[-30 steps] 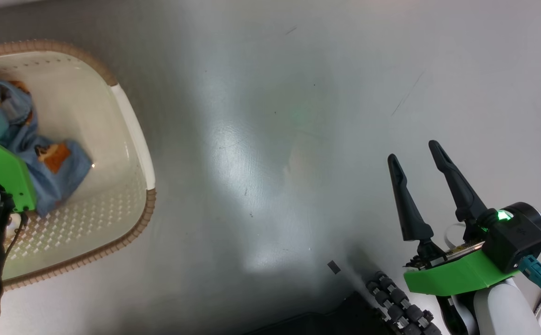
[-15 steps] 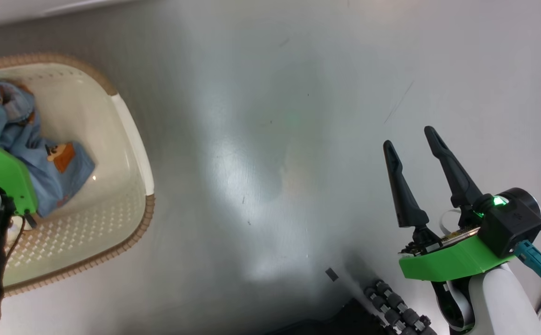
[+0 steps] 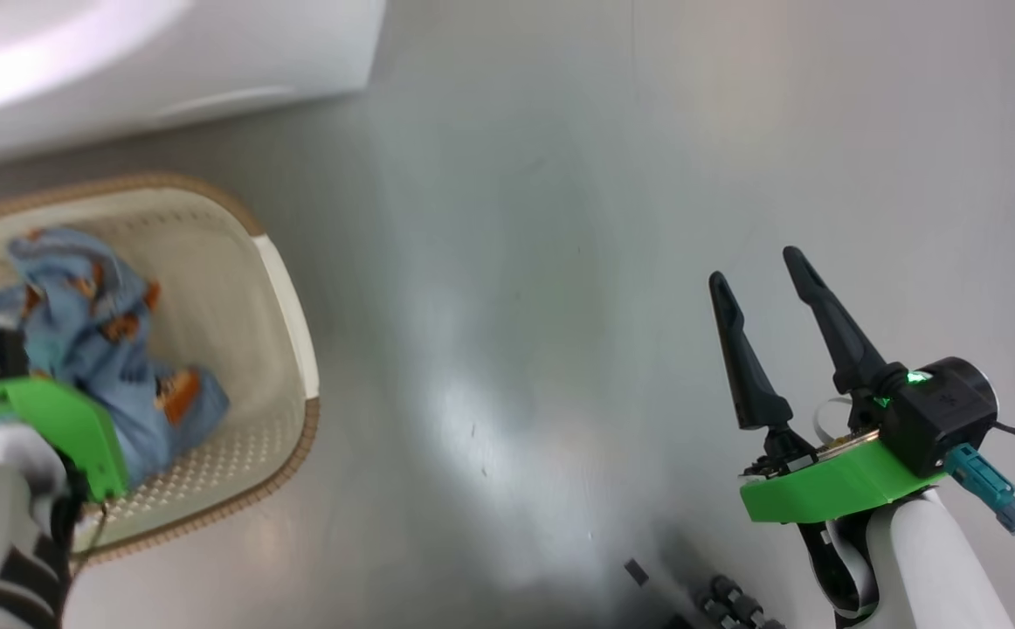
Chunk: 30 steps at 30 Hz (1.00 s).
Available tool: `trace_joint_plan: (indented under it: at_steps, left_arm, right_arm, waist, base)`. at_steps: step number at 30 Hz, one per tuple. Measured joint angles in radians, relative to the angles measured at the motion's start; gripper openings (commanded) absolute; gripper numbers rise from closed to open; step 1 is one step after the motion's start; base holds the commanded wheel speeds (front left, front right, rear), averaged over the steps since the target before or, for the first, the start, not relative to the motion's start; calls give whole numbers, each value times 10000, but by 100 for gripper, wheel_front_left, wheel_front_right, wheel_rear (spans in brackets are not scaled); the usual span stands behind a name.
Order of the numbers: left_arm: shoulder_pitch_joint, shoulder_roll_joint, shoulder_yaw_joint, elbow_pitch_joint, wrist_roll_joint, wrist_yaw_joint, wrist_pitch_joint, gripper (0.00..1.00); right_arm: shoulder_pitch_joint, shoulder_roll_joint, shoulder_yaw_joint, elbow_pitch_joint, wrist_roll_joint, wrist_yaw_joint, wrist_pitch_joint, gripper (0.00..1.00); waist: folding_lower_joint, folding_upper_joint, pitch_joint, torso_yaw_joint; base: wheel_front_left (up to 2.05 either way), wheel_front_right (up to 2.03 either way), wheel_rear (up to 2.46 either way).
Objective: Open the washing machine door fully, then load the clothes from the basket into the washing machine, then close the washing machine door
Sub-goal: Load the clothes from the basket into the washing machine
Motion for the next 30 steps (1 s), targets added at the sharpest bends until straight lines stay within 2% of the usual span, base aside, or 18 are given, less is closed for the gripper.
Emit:
trace_joint_plan:
  at_steps: [18,30]
  left_arm:
    - [1795,-627,-491,-115,-190,-364,-1835,0]
    - [2995,-819,-673,-1444,-222,-395,-2268,0]
  right_arm:
    - [267,-15,38,621,-17,0,4,100]
    - [975,-25,-196,608,-48,0,351,100]
  waist:
    - [0,0,-2615,528]
    - [0,0,-4374,1239]
  base:
    - [0,0,0]
    - [0,0,0]
